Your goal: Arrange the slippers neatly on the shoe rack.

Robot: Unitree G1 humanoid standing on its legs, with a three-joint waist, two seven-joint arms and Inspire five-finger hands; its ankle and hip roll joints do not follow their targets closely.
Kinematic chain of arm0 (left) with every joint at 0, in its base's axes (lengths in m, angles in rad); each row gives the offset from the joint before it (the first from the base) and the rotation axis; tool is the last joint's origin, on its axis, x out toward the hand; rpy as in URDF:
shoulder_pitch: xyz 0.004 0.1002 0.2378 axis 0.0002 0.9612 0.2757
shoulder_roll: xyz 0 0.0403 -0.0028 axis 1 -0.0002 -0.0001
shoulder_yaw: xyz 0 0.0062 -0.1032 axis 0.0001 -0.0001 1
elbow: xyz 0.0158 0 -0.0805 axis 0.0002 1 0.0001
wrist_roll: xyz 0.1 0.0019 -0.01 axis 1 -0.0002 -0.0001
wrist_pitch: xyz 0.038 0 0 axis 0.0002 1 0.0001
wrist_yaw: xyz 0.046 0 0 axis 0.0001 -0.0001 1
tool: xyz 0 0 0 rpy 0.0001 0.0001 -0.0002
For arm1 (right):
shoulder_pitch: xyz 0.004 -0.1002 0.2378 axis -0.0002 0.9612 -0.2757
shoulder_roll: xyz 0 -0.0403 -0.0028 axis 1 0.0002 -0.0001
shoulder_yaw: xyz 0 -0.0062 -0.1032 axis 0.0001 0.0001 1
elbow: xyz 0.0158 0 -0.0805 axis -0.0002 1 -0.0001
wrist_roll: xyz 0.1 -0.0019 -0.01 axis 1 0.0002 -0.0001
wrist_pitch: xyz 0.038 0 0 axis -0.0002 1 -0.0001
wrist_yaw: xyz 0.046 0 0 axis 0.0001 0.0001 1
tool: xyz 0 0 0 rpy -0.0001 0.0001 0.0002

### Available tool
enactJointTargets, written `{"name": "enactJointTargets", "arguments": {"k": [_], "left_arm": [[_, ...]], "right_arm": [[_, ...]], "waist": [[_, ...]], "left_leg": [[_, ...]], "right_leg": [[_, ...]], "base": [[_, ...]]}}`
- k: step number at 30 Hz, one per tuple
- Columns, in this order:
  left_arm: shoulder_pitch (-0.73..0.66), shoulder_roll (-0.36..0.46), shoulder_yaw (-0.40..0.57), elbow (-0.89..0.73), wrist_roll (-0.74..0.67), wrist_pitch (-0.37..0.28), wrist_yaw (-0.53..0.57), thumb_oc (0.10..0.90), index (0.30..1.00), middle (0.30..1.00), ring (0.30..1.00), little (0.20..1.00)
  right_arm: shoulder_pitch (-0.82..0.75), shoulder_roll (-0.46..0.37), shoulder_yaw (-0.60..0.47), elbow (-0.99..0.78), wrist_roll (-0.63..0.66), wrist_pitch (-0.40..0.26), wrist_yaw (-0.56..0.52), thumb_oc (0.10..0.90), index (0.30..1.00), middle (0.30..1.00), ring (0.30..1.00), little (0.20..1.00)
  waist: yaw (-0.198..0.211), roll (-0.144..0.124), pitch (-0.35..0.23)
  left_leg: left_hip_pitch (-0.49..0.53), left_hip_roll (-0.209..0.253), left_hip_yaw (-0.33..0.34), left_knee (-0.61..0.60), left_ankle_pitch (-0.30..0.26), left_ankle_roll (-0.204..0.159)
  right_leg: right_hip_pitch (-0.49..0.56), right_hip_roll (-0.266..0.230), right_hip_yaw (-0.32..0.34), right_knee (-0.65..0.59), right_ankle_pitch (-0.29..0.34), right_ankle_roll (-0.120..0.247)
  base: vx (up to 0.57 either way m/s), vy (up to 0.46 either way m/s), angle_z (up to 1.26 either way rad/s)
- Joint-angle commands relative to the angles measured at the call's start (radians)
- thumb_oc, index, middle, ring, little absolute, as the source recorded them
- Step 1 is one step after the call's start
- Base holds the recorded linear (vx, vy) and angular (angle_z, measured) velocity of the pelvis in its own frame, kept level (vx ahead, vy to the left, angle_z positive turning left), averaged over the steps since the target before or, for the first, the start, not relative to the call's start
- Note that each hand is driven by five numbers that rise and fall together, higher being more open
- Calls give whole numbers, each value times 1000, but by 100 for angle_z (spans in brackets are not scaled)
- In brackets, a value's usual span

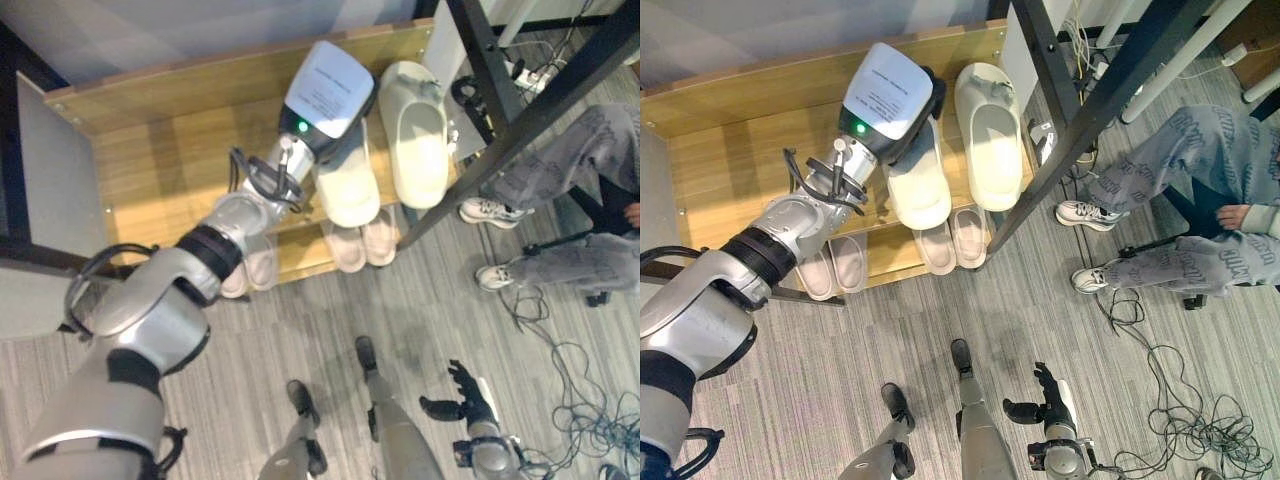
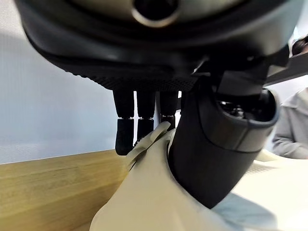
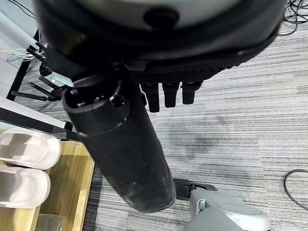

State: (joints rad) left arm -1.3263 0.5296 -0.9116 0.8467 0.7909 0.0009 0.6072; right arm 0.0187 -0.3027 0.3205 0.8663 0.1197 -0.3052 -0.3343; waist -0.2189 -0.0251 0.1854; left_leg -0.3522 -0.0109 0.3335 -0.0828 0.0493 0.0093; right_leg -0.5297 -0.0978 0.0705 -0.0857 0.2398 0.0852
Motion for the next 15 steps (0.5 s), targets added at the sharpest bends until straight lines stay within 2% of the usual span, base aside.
{"name": "enactJointTargets", "arguments": {"k": [1, 4, 5, 6, 7, 11, 15], "left_arm": [[-228, -7, 38, 59, -25, 23, 75, 400, 300, 300, 300, 300], [-257, -45, 36, 74, -37, 24, 70, 400, 300, 300, 300, 300], [-260, -59, 36, 77, -42, 21, 68, 538, 507, 507, 507, 507], [-261, -59, 36, 78, -42, 21, 69, 538, 507, 507, 507, 507], [-259, -79, 43, 75, -58, 11, 63, 800, 900, 900, 900, 900], [-242, -120, 81, 69, -142, -22, 26, 800, 900, 900, 900, 900], [-253, -125, 83, 66, -153, -21, 15, 800, 900, 900, 900, 900]], "right_arm": [[-22, -75, -18, -18, 2, -41, -21, 800, 900, 900, 900, 900], [-19, -74, -14, -20, 5, -43, -17, 800, 900, 900, 900, 900], [-18, -75, -14, -21, 10, -44, -14, 800, 900, 900, 900, 900], [-18, -75, -14, -21, 10, -44, -14, 800, 900, 900, 900, 900], [-18, -79, -13, -23, 12, -43, -10, 800, 900, 900, 900, 900], [-21, -81, -16, -27, 17, -34, -4, 800, 900, 900, 900, 900], [-26, -81, -17, -31, 18, -28, 2, 800, 900, 900, 900, 900]], "waist": [[1, 42, 4], [-5, 42, 4], [-7, 42, 3], [-8, 41, 2], [-9, 41, 2], [-8, 43, -5], [-4, 47, -5]], "left_leg": [[-27, 49, -112, -5, -33, -58], [-23, 49, -117, -5, -41, -57], [-23, 48, -118, -5, -42, -57], [-27, 48, -118, -5, -37, -57], [-22, 47, -120, -5, -44, -56], [-22, 44, -123, -5, -42, -54], [-18, 42, -125, -5, -43, -54]], "right_leg": [[86, 10, -78, -1, -130, 90], [88, 7, -83, 1, -136, 89], [90, 7, -84, 1, -135, 88], [86, 7, -83, 0, -131, 88], [91, 7, -85, 1, -136, 87], [91, 4, -90, 2, -135, 85], [95, 2, -94, 3, -137, 85]], "base": [[13, 9, -5], [16, 10, -2], [0, 0, 0], [0, 0, 0], [0, 0, 0], [0, 0, 0], [0, 0, 0]]}}
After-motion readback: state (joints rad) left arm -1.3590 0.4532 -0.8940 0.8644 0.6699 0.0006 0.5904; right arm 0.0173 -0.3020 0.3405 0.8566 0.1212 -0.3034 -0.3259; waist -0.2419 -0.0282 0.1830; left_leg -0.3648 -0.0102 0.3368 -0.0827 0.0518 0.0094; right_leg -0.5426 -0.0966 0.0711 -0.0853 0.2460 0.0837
